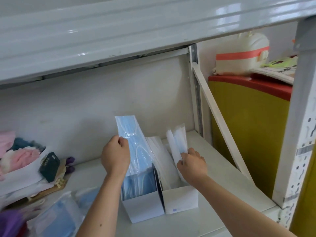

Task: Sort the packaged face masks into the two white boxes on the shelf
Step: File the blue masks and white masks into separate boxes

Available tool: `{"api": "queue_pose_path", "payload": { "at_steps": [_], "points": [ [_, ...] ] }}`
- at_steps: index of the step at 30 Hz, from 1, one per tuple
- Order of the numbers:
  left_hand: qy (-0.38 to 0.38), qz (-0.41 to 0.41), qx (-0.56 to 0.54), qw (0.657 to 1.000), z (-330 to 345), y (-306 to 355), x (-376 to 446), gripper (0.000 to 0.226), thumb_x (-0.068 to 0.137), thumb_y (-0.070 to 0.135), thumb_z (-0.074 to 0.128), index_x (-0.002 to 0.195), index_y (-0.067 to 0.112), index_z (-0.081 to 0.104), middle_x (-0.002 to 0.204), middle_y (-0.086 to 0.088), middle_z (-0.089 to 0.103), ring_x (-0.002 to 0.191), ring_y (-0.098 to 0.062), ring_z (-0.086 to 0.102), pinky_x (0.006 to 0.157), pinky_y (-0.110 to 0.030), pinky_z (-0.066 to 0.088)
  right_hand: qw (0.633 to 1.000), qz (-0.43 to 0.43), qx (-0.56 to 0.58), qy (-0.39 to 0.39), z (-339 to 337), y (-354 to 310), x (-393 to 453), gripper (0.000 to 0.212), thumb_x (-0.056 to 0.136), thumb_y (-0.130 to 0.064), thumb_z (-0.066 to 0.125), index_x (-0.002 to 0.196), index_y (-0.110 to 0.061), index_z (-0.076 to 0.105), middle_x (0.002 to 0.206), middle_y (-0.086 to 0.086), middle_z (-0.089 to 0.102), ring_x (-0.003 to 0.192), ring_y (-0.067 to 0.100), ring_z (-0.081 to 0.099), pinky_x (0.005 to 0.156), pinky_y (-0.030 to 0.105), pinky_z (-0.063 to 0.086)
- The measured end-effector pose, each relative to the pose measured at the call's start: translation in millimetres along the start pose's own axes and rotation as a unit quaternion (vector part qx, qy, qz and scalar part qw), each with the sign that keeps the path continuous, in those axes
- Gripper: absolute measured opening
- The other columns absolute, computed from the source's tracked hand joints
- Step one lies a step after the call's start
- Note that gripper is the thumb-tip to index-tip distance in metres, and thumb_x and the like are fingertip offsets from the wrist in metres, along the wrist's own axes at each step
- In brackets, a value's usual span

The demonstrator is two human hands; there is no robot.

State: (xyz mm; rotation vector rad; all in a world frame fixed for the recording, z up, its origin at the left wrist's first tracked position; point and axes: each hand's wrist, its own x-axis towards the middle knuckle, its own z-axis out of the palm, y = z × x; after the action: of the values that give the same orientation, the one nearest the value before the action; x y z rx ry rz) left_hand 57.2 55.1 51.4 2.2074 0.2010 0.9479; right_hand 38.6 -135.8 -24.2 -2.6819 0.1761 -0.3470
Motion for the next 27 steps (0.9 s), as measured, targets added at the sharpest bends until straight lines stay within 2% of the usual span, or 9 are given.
{"api": "queue_pose_path", "payload": {
  "at_steps": [6,11,14,15,17,19,20,23,27],
  "points": [
    [0.097,0.004,0.004,0.995,-10,-9,-1,0.031,0.091,0.019,0.040,0.064,0.004,0.043,0.060,-0.020,0.050,0.060,-0.036,0.043,0.056,-0.032,0.029,1.000,0.010,-0.002,0.008,-4,8,0,0.033,0.099,-0.029,0.034,0.122,-0.015,0.053,0.124,0.005,0.048,0.106,0.019,0.051,0.099,0.031,0.044],
    [0.052,0.046,0.097,0.993,-6,-16,-10,0.029,0.092,0.014,0.045,0.071,-0.002,0.055,0.067,-0.028,0.061,0.063,-0.045,0.056,0.057,-0.033,0.033,1.000,-0.001,-0.010,0.004,0,0,-1,0.034,0.099,-0.028,0.033,0.123,-0.015,0.053,0.123,0.005,0.048,0.106,0.020,0.051,0.098,0.031,0.044],
    [0.064,0.057,0.105,0.991,-6,-19,-13,0.030,0.092,0.014,0.044,0.072,-0.004,0.057,0.066,-0.032,0.063,0.062,-0.048,0.059,0.056,-0.036,0.038,1.000,-0.006,-0.013,0.007,1,-1,-1,0.033,0.099,-0.027,0.034,0.123,-0.015,0.053,0.122,0.006,0.048,0.105,0.020,0.051,0.098,0.032,0.044],
    [0.068,0.052,0.111,0.990,-9,-19,-11,0.027,0.093,0.014,0.043,0.080,-0.004,0.060,0.071,-0.033,0.064,0.066,-0.049,0.061,0.058,-0.038,0.041,1.000,-0.005,-0.012,0.009,1,0,-1,0.033,0.099,-0.027,0.034,0.122,-0.015,0.054,0.122,0.005,0.048,0.104,0.019,0.051,0.098,0.031,0.044],
    [0.053,0.019,0.133,0.989,-15,-21,-5,0.028,0.095,0.013,0.040,0.115,0.002,0.057,0.083,-0.032,0.066,0.078,-0.047,0.063,0.064,-0.042,0.045,1.000,-0.002,-0.009,0.012,1,1,-1,0.032,0.099,-0.027,0.034,0.122,-0.015,0.054,0.121,0.005,0.048,0.103,0.019,0.051,0.098,0.031,0.044],
    [0.017,0.001,0.154,0.988,-19,-24,-1,0.047,0.096,0.011,0.036,0.142,0.017,0.038,0.090,-0.027,0.066,0.085,-0.043,0.063,0.068,-0.040,0.044,1.000,-0.001,-0.007,0.012,1,1,0,0.032,0.098,-0.027,0.034,0.122,-0.015,0.054,0.121,0.005,0.048,0.103,0.019,0.051,0.097,0.030,0.044],
    [-0.001,0.003,0.164,0.986,-20,-27,0,0.049,0.095,0.009,0.035,0.142,0.021,0.038,0.094,-0.025,0.066,0.087,-0.042,0.063,0.070,-0.038,0.044,1.000,-0.001,-0.007,0.011,1,1,0,0.033,0.098,-0.026,0.035,0.122,-0.015,0.054,0.121,0.005,0.048,0.103,0.019,0.051,0.097,0.030,0.044],
    [-0.035,0.009,0.181,0.983,-20,-33,-1,0.044,0.092,0.002,0.036,0.126,0.016,0.059,0.110,-0.020,0.068,0.097,-0.039,0.062,0.078,-0.039,0.049,1.000,-0.004,-0.009,0.010,2,-1,0,0.033,0.098,-0.027,0.035,0.123,-0.014,0.054,0.122,0.006,0.048,0.104,0.019,0.051,0.096,0.030,0.044],
    [-0.097,0.087,0.179,0.975,-9,-25,-11,0.036,0.093,0.006,0.040,0.121,0.013,0.062,0.119,-0.015,0.065,0.103,-0.036,0.062,0.081,-0.037,0.047,1.000,0.000,-0.011,0.014,1,0,0,0.033,0.098,-0.027,0.035,0.122,-0.014,0.054,0.122,0.005,0.048,0.105,0.019,0.051,0.097,0.030,0.044]
  ]
}}
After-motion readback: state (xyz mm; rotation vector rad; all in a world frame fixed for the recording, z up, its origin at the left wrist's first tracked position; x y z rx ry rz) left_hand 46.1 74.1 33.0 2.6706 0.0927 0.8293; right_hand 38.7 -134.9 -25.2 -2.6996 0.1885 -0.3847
